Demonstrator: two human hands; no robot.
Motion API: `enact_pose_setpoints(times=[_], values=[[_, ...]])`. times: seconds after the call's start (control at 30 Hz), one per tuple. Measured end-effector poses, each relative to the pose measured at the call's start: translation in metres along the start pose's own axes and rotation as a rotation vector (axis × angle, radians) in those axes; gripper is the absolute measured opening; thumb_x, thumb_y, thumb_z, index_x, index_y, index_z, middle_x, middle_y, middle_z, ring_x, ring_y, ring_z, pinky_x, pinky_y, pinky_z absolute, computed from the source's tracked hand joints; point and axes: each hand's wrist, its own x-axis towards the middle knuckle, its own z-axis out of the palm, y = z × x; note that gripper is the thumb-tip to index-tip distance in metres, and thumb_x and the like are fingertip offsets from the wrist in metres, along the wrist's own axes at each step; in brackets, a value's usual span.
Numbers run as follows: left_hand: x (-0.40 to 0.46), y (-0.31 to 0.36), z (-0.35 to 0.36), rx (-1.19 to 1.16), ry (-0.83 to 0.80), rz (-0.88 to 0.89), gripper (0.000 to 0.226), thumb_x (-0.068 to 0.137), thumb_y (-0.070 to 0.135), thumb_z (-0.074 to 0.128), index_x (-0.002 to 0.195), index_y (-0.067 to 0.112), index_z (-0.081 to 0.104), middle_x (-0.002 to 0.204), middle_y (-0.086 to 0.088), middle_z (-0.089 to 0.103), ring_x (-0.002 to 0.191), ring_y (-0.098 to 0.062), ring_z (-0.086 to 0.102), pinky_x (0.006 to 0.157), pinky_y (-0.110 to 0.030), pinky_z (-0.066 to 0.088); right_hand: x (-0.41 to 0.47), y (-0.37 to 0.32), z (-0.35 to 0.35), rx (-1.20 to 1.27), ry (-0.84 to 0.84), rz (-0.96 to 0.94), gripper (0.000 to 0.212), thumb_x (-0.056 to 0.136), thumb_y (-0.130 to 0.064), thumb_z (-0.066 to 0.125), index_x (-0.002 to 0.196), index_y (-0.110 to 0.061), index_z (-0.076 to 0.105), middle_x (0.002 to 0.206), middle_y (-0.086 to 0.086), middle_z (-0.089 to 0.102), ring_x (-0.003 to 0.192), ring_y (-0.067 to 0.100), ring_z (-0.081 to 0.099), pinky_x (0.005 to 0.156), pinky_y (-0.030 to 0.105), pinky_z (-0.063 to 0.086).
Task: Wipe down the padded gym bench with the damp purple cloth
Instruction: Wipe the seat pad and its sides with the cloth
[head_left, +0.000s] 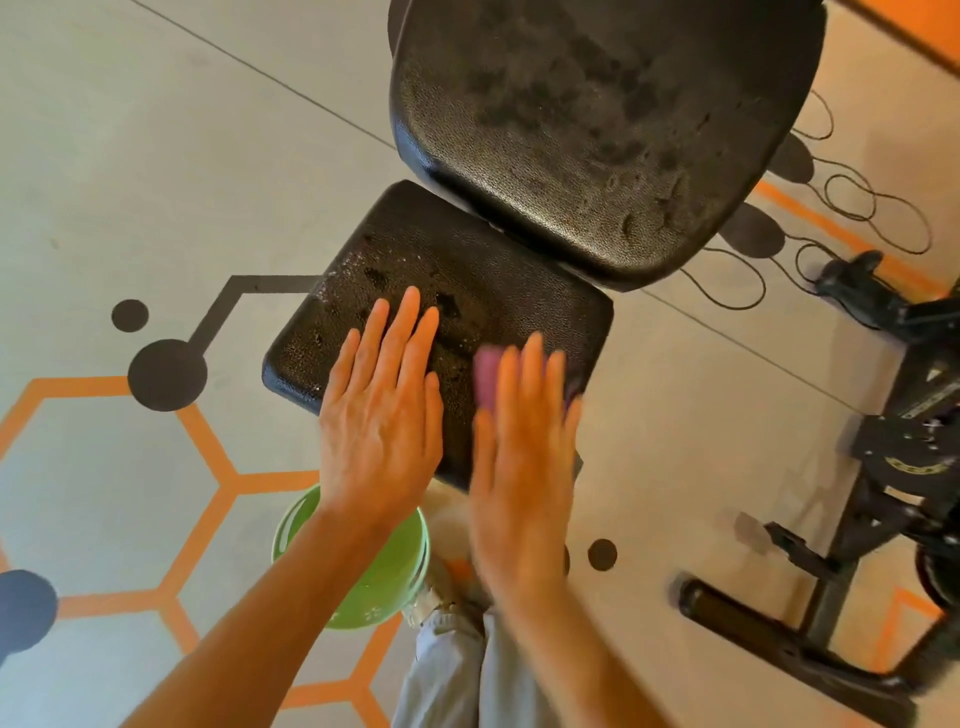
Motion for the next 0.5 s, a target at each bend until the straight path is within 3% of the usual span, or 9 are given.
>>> enact_pose_setpoints(times=[0.07,0.13,0.27,0.33,0.43,0.5], values=[[0.0,0.0,0.0,0.0,0.01,0.006,0.05,0.103,0.025,0.03,0.152,0.014,0.034,0.162,-0.004,0.026,0.152,-0.023,0.019,0.124,-0.041,0.017,-0.051,-0.003,-0.011,0.038,-0.128,-0.114,0.05,0.104,-0.033,0.022,0.153,-0.02,0.02,0.162,-0.002,0.012,0.151,0.015,0.002,0.122,0.037,0.003],[-0.001,0.001,0.0,0.005,0.005,0.007,0.05,0.103,0.025,0.03,0.152,0.015,0.034,0.162,-0.004,0.026,0.152,-0.023,0.019,0.124,-0.041,0.017,-0.021,0.018,-0.015,0.059,-0.154,-0.161,0.052,0.103,-0.036,0.018,0.153,-0.022,0.016,0.162,-0.004,0.01,0.15,0.013,-0.002,0.122,0.039,0.002],[-0.001,0.001,0.001,0.022,0.001,0.0,0.05,0.104,0.027,0.028,0.153,0.017,0.03,0.163,-0.002,0.023,0.153,-0.021,0.016,0.125,-0.039,0.013,0.088,0.036,-0.011,0.05,0.028,0.067,0.051,0.103,-0.031,0.022,0.151,-0.012,0.024,0.161,0.006,0.014,0.15,0.022,0.003,0.122,0.048,0.006],[-0.001,0.002,0.0,0.019,0.011,-0.002,0.05,0.104,0.026,0.029,0.153,0.016,0.032,0.163,-0.002,0.024,0.152,-0.021,0.017,0.125,-0.039,0.012,0.058,0.021,0.0,0.062,0.088,0.102,0.05,0.103,-0.026,0.029,0.15,-0.009,0.028,0.16,0.009,0.018,0.15,0.025,0.007,0.123,0.046,0.007],[-0.001,0.002,-0.001,0.018,0.009,0.0,0.05,0.103,0.025,0.03,0.152,0.015,0.034,0.162,-0.003,0.026,0.152,-0.022,0.019,0.125,-0.039,0.015,-0.029,0.0,-0.003,0.056,-0.071,-0.047,0.05,0.104,-0.029,0.027,0.152,-0.016,0.023,0.161,0.003,0.015,0.151,0.017,0.003,0.123,0.034,-0.001],[-0.001,0.002,-0.002,0.017,-0.005,-0.002,0.05,0.103,0.025,0.03,0.153,0.016,0.033,0.163,-0.002,0.025,0.152,-0.021,0.018,0.125,-0.039,0.015,-0.01,0.017,-0.007,0.05,-0.12,-0.137,0.05,0.103,-0.032,0.023,0.151,-0.017,0.022,0.161,0.002,0.016,0.151,0.017,0.003,0.123,0.037,0.001]])
